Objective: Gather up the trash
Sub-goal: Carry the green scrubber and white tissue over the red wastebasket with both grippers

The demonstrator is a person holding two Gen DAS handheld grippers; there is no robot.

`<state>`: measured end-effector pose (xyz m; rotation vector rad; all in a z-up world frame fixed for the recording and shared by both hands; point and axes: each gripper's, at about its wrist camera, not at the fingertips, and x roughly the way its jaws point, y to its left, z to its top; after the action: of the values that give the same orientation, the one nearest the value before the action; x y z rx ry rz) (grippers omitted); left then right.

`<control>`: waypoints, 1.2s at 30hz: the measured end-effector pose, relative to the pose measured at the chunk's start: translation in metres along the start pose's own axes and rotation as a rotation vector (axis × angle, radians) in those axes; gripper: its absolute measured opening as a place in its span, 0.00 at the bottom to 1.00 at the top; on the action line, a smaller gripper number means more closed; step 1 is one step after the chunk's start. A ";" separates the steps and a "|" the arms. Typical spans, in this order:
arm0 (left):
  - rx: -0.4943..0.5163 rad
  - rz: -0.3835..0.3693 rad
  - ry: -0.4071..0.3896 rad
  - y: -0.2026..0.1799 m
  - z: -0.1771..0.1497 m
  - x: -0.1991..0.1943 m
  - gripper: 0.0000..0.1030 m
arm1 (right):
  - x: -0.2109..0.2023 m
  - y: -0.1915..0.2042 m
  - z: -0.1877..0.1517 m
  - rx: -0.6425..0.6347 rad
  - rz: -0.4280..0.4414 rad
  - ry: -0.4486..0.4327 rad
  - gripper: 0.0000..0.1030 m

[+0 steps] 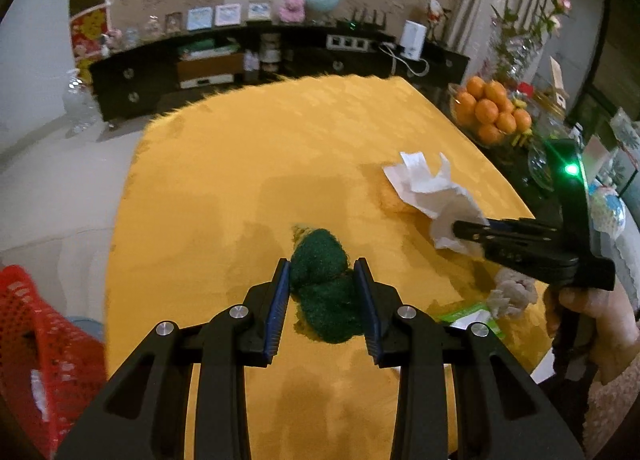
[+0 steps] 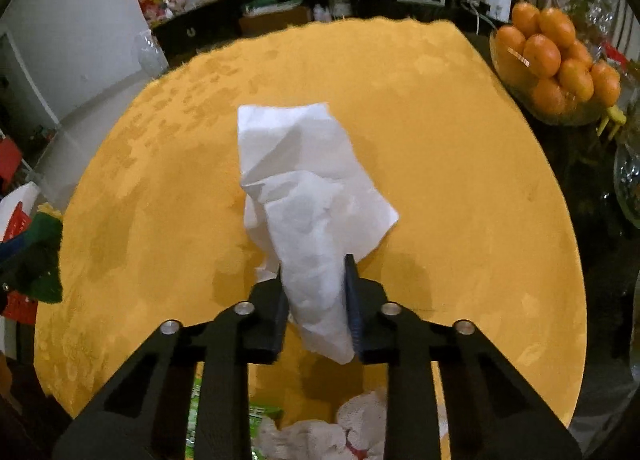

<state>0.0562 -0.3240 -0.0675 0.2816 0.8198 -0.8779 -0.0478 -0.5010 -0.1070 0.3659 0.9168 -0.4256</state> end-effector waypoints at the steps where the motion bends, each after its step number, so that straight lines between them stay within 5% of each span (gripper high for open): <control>1: -0.003 0.009 -0.009 0.003 0.000 -0.004 0.30 | -0.003 0.001 0.001 0.001 0.004 -0.016 0.20; 12: -0.067 0.088 -0.099 0.041 0.001 -0.053 0.30 | -0.038 0.020 0.001 -0.028 0.053 -0.152 0.16; 36: -0.174 0.250 -0.223 0.121 -0.015 -0.139 0.30 | -0.093 0.106 0.027 -0.155 0.200 -0.240 0.13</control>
<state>0.0907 -0.1612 0.0122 0.1265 0.6327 -0.5869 -0.0264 -0.4045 -0.0028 0.2554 0.6672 -0.2071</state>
